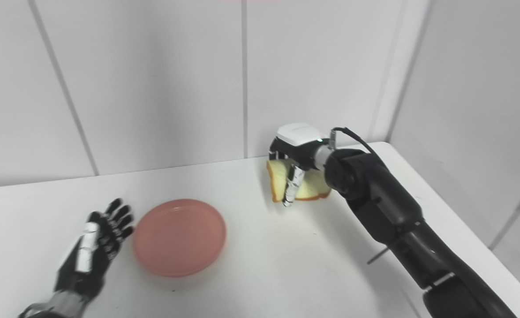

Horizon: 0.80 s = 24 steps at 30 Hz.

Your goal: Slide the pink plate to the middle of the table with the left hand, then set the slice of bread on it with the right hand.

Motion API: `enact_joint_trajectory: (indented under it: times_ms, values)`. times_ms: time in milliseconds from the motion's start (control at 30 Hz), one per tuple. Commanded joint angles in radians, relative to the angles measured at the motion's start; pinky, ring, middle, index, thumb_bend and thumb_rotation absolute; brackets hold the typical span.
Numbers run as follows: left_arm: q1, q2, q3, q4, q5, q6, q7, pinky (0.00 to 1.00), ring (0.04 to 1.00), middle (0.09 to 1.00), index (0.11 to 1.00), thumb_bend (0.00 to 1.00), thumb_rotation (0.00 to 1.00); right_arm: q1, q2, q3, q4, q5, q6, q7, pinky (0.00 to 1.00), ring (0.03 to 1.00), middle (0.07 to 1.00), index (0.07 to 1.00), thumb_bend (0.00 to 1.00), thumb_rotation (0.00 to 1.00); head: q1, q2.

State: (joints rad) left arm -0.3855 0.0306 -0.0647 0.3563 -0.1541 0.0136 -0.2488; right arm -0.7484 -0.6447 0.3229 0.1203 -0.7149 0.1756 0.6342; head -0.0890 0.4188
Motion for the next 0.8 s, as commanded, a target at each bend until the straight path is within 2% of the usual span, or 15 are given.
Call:
enact_joint_trajectory:
  times_ms: [0,233,333,533,733,767]
  values:
    - [0.007,-0.016,-0.026,0.042,0.032,0.088,0.014,1.00,1.000,0.998,0.999,0.65,1.00,-0.090,0.007,-0.010,-0.029,0.013,-0.022,-0.008,0.41,0.402,0.508,0.509,0.52,0.00,0.018,0.008]
    - [-0.018,-0.036,-0.053,0.075,0.073,0.071,0.055,1.00,0.990,0.985,0.992,0.66,1.00,-0.151,0.082,-0.002,0.001,0.103,-0.072,-0.001,0.38,0.395,0.503,0.520,0.51,0.00,0.083,0.043]
    - [-0.026,-0.051,-0.052,0.083,0.084,0.061,0.078,1.00,0.985,0.981,0.988,0.66,1.00,-0.171,0.112,0.006,0.013,0.123,-0.082,-0.003,0.38,0.392,0.505,0.522,0.51,0.00,0.095,0.043]
    - [-0.036,-0.077,-0.038,0.084,0.084,-0.003,0.115,1.00,0.986,0.988,0.996,0.68,1.00,-0.198,0.171,0.031,0.024,0.126,-0.099,-0.018,0.41,0.410,0.512,0.495,0.52,0.00,0.135,0.049]
    - [-0.040,-0.092,-0.044,0.050,0.108,-0.004,0.143,0.99,0.982,0.987,0.986,0.66,1.00,-0.226,0.212,0.057,0.049,0.137,-0.118,-0.008,0.41,0.405,0.510,0.496,0.52,0.00,0.169,0.061]
    - [-0.042,-0.093,-0.047,0.048,0.116,-0.020,0.146,0.98,0.982,0.987,0.987,0.65,1.00,-0.230,0.220,0.060,0.054,0.140,-0.116,-0.007,0.40,0.403,0.507,0.501,0.52,0.00,0.169,0.061]
